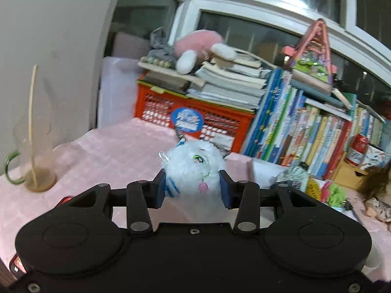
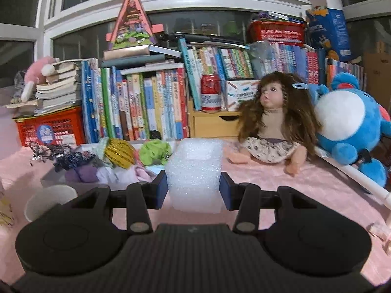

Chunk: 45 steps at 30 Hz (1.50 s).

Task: Organize soft objects
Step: 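Carry the plush with the left gripper while the right gripper carries the foam block to the box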

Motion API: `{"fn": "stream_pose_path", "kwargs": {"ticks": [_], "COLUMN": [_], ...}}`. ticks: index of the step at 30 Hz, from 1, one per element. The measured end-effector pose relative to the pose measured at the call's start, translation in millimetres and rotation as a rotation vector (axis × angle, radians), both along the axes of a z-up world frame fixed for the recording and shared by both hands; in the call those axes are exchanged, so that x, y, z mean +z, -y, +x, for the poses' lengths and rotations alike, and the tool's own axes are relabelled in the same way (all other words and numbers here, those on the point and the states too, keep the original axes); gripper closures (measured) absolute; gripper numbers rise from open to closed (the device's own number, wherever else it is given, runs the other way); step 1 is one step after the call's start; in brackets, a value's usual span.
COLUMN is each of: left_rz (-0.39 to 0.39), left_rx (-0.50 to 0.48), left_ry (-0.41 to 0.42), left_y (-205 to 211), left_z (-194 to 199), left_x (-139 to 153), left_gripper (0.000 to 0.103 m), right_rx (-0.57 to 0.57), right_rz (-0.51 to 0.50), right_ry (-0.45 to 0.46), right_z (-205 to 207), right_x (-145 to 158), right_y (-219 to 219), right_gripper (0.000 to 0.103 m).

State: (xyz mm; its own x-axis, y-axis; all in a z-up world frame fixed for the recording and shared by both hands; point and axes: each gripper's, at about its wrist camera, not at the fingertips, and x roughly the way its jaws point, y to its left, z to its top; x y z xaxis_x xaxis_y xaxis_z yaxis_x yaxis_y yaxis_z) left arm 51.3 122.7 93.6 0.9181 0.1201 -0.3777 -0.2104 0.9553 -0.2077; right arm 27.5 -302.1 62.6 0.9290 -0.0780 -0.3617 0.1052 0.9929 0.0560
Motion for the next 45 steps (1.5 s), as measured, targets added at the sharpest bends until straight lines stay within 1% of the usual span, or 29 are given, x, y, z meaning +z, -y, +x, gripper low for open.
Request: {"fn": "stream_pose_path", "kwargs": {"ticks": [3, 6, 11, 16, 21, 25, 29, 36, 39, 43, 45], "left_rz": [0.016, 0.013, 0.015, 0.044, 0.04, 0.053, 0.056, 0.045, 0.043, 0.063, 0.048], "left_rx": [-0.048, -0.098, -0.177, -0.258, -0.324, -0.366, -0.399, -0.428, -0.432, -0.426, -0.424], "left_ry": [0.01, 0.003, -0.019, -0.047, -0.071, -0.087, -0.11, -0.195, -0.239, -0.267, -0.282], "left_y": [10, 19, 37, 55, 73, 91, 108, 133, 140, 148, 149], "left_z": [2, 7, 20, 31, 41, 50, 62, 95, 108, 122, 131], "left_x": [11, 20, 34, 46, 54, 56, 56, 49, 45, 42, 40], "left_gripper": [0.062, 0.062, 0.062, 0.062, 0.062, 0.062, 0.062, 0.062, 0.062, 0.062, 0.062], "right_rx": [0.025, 0.048, 0.08, 0.113, 0.142, 0.161, 0.179, 0.208, 0.221, 0.237, 0.246], "right_rz": [0.008, 0.012, 0.033, 0.04, 0.034, 0.035, 0.021, -0.007, -0.018, -0.02, -0.009], "right_ry": [0.002, 0.008, 0.011, 0.015, 0.013, 0.004, -0.003, -0.024, -0.033, -0.055, -0.071], "right_z": [5, 9, 16, 21, 28, 35, 44, 60, 67, 80, 85], "right_x": [5, 11, 20, 27, 33, 35, 38, 39, 38, 36, 35], "right_y": [-5, -9, -13, -16, -22, -28, -36, -49, -54, -59, -58], "right_gripper": [0.053, 0.053, 0.053, 0.053, 0.053, 0.053, 0.053, 0.053, 0.053, 0.053, 0.053]}}
